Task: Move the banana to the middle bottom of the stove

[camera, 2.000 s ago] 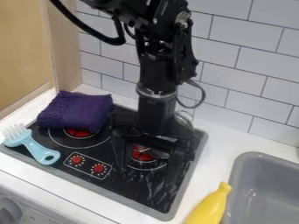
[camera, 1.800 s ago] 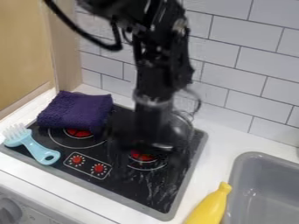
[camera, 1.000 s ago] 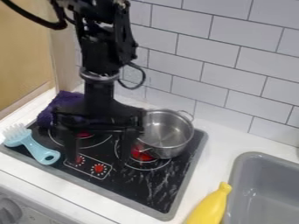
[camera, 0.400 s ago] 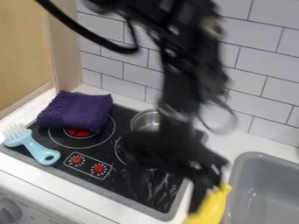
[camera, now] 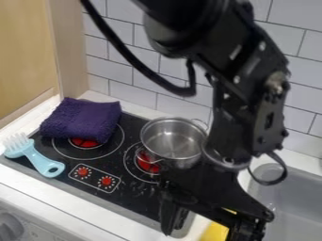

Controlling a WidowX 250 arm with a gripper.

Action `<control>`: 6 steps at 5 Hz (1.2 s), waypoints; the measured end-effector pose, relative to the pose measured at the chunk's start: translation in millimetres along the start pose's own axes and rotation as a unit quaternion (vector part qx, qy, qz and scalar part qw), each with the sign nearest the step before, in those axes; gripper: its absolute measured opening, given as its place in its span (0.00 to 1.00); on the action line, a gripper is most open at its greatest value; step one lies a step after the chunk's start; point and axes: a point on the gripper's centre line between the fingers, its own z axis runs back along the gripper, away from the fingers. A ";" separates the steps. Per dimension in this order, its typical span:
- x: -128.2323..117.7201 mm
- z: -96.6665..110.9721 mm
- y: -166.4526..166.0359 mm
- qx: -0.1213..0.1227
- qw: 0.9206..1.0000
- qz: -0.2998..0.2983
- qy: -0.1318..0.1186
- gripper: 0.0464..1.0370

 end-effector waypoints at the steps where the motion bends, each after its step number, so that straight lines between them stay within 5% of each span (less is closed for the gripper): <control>1: 9.8 -8.8 -6.5 0.002 1.000 -0.016 0.002 0.96; 5: 35.3 -35.6 -15.4 0.000 0.999 -0.036 0.016 0.91; 6: 36.3 -36.4 -18.4 -0.010 0.999 -0.042 0.014 0.62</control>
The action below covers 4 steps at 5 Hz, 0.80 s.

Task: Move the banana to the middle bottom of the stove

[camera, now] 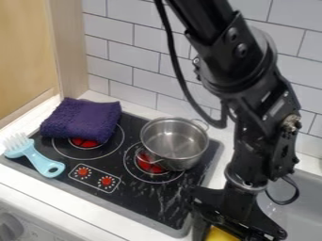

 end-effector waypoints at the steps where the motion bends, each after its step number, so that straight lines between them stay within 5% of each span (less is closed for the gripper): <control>1: 1.0 2.4 0.5 -0.006 1.000 0.002 -0.005 0.55; 4: -5.3 26.9 38.1 -0.027 0.991 0.130 -0.026 0.55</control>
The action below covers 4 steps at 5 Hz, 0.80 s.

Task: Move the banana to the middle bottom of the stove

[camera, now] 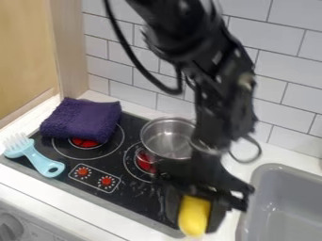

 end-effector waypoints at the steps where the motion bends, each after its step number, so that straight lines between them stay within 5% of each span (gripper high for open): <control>1: -4.0 17.6 26.9 -0.017 0.996 0.090 -0.016 0.55; 2: -7.0 29.8 54.9 -0.020 0.977 0.212 -0.027 0.55; 3: 0.5 28.3 79.2 -0.039 0.942 0.333 -0.022 0.55; 4: 8.9 25.5 96.4 -0.060 0.896 0.440 -0.021 0.55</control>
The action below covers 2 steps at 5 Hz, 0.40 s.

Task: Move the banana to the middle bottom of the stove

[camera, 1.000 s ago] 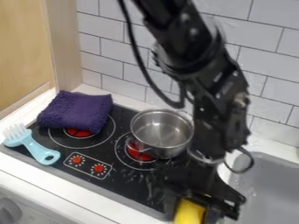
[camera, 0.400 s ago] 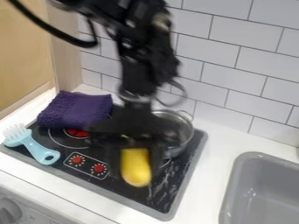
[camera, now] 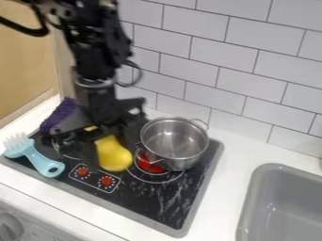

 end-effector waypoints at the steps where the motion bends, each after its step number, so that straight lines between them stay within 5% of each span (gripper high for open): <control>1: 10.2 -14.2 7.0 0.016 0.998 0.056 0.018 0.55; 2: 18.3 -27.3 4.0 0.025 0.998 0.041 0.027 0.55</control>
